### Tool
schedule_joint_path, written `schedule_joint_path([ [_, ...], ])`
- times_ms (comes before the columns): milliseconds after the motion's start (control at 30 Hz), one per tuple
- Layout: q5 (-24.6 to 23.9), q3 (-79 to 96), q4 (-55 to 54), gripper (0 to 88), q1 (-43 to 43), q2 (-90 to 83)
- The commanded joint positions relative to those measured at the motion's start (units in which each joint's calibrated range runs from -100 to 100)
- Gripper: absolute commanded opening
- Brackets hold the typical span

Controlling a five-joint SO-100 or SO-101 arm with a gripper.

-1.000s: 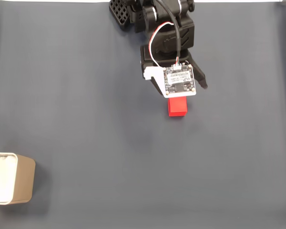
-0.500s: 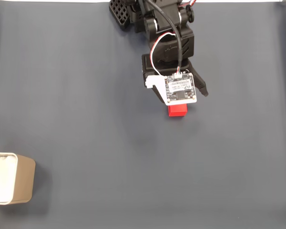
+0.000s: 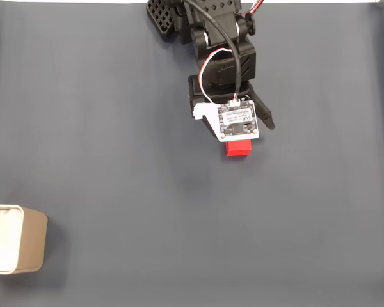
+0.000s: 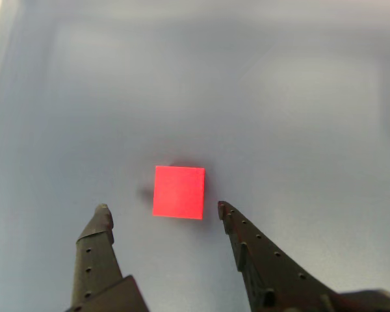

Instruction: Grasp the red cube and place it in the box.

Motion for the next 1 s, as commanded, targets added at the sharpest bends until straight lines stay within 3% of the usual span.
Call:
schedule_joint_path([
  [0,0.6,-0.1,-1.9,37.4,1.3,0.4],
  [967,-0.4,-0.4,-7.3,36.2,-0.2,5.8],
])
